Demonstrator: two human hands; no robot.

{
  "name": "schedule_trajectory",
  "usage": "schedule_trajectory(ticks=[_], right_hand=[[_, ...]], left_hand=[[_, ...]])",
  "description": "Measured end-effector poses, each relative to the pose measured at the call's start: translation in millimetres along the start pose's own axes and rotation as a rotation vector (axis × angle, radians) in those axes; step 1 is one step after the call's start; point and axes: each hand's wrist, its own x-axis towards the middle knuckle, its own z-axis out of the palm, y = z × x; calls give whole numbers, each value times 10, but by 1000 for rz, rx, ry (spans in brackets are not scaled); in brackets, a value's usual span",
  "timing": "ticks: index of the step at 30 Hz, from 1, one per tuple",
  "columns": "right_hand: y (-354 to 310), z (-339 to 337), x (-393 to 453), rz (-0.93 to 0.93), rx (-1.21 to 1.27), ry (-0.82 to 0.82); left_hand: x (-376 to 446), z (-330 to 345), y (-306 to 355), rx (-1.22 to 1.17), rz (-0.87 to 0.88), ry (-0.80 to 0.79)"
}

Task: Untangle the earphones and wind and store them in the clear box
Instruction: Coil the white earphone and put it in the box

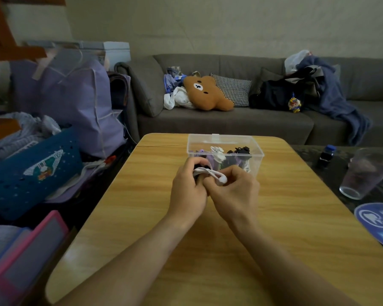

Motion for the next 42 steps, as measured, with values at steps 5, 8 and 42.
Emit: schedule_trajectory(ticks=[5,8,42], right_hand=[[-4,-58,68,36,4,-37],[33,-76,104,59,17,-62],[264,-385,279,-7,121,-471]], left_hand=[[-17,18,-32,70,21,-29],[5,19,-41,75,22,-49],[29,-180,184,183,-112,-241]])
